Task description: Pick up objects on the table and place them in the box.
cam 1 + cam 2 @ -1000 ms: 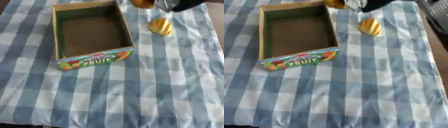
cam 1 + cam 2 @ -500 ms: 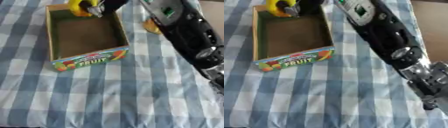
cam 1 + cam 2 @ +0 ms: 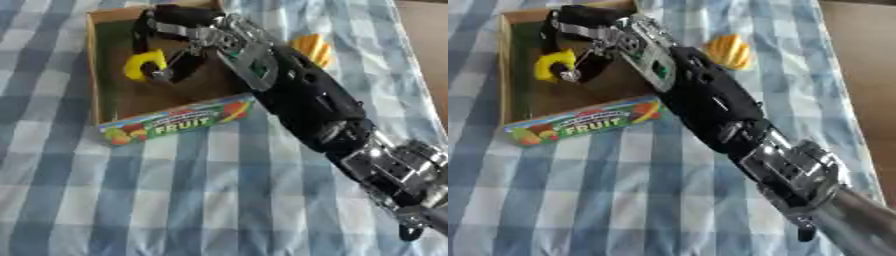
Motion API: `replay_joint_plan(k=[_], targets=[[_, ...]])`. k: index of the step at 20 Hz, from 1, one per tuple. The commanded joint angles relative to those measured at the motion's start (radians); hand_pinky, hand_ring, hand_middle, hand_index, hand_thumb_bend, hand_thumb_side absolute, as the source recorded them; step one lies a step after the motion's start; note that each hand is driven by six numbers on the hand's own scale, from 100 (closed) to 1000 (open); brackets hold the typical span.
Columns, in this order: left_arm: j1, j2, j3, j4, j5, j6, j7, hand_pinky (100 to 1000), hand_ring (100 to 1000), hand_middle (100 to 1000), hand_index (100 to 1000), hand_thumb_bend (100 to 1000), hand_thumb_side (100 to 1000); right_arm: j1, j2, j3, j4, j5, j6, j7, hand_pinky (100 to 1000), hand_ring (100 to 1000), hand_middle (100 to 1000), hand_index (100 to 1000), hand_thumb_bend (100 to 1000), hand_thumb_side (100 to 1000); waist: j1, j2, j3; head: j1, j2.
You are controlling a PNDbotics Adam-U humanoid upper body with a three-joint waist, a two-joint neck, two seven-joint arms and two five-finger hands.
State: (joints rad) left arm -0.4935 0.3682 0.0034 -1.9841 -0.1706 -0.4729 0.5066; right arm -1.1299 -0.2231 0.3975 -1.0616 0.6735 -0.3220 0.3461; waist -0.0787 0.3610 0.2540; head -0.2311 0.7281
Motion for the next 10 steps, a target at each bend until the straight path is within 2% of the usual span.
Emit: replay_joint_plan(k=[1, 3, 6, 10], targets=[[-0.006, 0.014, -0.001, -0.016, 0.006, 0.002, -0.009, 788, 860, 809, 914, 356, 373, -0.015, -0.025, -0.034, -0.072, 0.025, 0.016, -0.03, 874, 1000, 830, 900, 108, 323, 0.009, -0.02, -0.002, 0.005, -0.008], [-0.003, 0.016, -0.002, -0.016, 0.006, 0.004, -0.01, 788, 860, 809, 914, 355, 374, -0.018, -0.047, -0.057, -0.134, 0.003, 0.042, -0.048, 871, 1000, 823, 896, 102, 311, 0.008, -0.022, -0.006, 0.009, -0.007], [0.001, 0.02, 0.0, -0.016, 0.004, 0.007, -0.009, 788, 860, 809, 914, 355, 374, -0.023, -0.095, -0.091, -0.227, -0.062, 0.083, -0.06, 862, 1000, 808, 883, 112, 223, 0.006, -0.025, -0.013, 0.018, -0.005], [0.009, 0.028, 0.006, -0.016, 0.0, 0.012, -0.002, 788, 861, 809, 914, 354, 376, 0.002, -0.231, -0.124, -0.351, -0.159, 0.128, -0.063, 859, 1000, 804, 884, 144, 188, -0.001, -0.032, -0.026, 0.036, 0.0]])
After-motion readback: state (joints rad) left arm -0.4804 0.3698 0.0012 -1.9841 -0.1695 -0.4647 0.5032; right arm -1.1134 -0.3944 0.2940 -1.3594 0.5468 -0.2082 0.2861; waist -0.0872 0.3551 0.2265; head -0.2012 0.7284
